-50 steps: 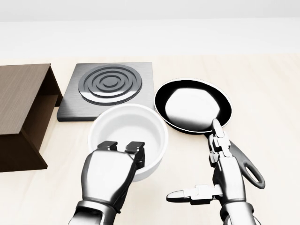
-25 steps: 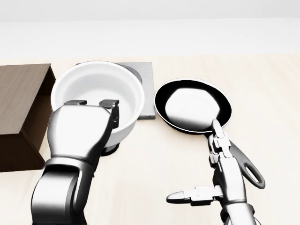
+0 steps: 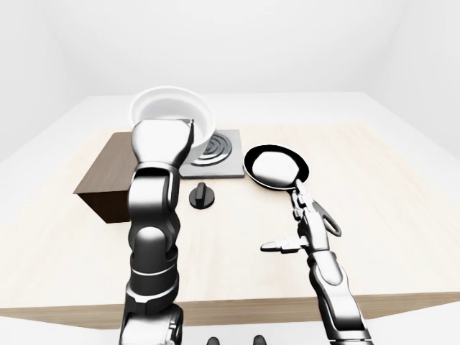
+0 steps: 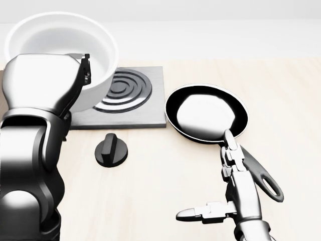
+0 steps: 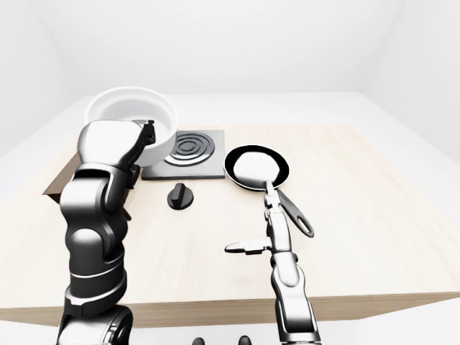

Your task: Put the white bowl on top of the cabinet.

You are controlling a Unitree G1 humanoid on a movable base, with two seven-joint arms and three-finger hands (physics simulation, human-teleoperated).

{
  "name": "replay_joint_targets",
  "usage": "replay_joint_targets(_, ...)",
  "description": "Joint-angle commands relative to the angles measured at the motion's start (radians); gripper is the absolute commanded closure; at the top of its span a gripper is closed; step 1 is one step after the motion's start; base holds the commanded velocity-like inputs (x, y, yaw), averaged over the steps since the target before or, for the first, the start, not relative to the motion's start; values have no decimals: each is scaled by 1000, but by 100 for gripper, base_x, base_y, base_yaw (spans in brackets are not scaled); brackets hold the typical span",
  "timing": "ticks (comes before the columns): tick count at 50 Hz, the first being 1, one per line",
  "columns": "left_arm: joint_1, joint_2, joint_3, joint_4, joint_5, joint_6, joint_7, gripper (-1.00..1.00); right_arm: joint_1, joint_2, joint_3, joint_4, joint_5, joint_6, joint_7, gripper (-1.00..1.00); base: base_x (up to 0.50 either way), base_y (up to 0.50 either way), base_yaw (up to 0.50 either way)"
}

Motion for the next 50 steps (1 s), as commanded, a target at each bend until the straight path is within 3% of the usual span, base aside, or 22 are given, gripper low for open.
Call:
replay_joint_targets(1, -104, 102, 65, 77, -124, 0, 79, 100, -1, 1, 6, 8, -5, -4, -2, -100, 0, 0, 0)
replay_joint_targets(9, -151, 199, 96, 198, -257, 0, 170, 100, 0, 2, 9, 10, -7, -4, -4, -100, 0, 0, 0)
replay_joint_targets(12, -151, 204, 91, 199, -263, 0, 172, 100, -1, 2, 9, 10, -7, -5, -4, -100, 0, 0, 0)
replay_joint_targets(13, -163, 233, 119, 231, -298, 0, 194, 100, 1, 2, 9, 8, -7, -4, -4, -100, 0, 0, 0)
replay_joint_targets(15, -165, 252, 120, 245, -331, 0, 212, 100, 5, 3, 10, -2, -8, 1, -4, -100, 0, 0, 0)
replay_joint_targets(19, -176, 291, 140, 317, -436, 0, 289, 100, 10, 3, 14, -5, -9, 0, -4, -100, 0, 0, 0)
replay_joint_targets(21, -199, 317, 155, 391, -507, 0, 363, 100, 11, 4, 18, -2, -12, -4, -5, -100, 0, 0, 0)
replay_joint_targets(26, -223, 368, 145, 492, -605, 0, 463, 100, -1, 2, 10, 8, -7, -4, -5, -100, 0, 0, 0)
replay_joint_targets(41, -210, 415, 137, 475, -610, 0, 456, 100, -2, -1, -3, -12, 4, 10, -2, -100, 0, 0, 0)
replay_joint_targets(50, -208, 425, 150, 536, -635, 0, 514, 100, -6, -2, -9, -9, 7, 8, -3, -100, 0, 0, 0)
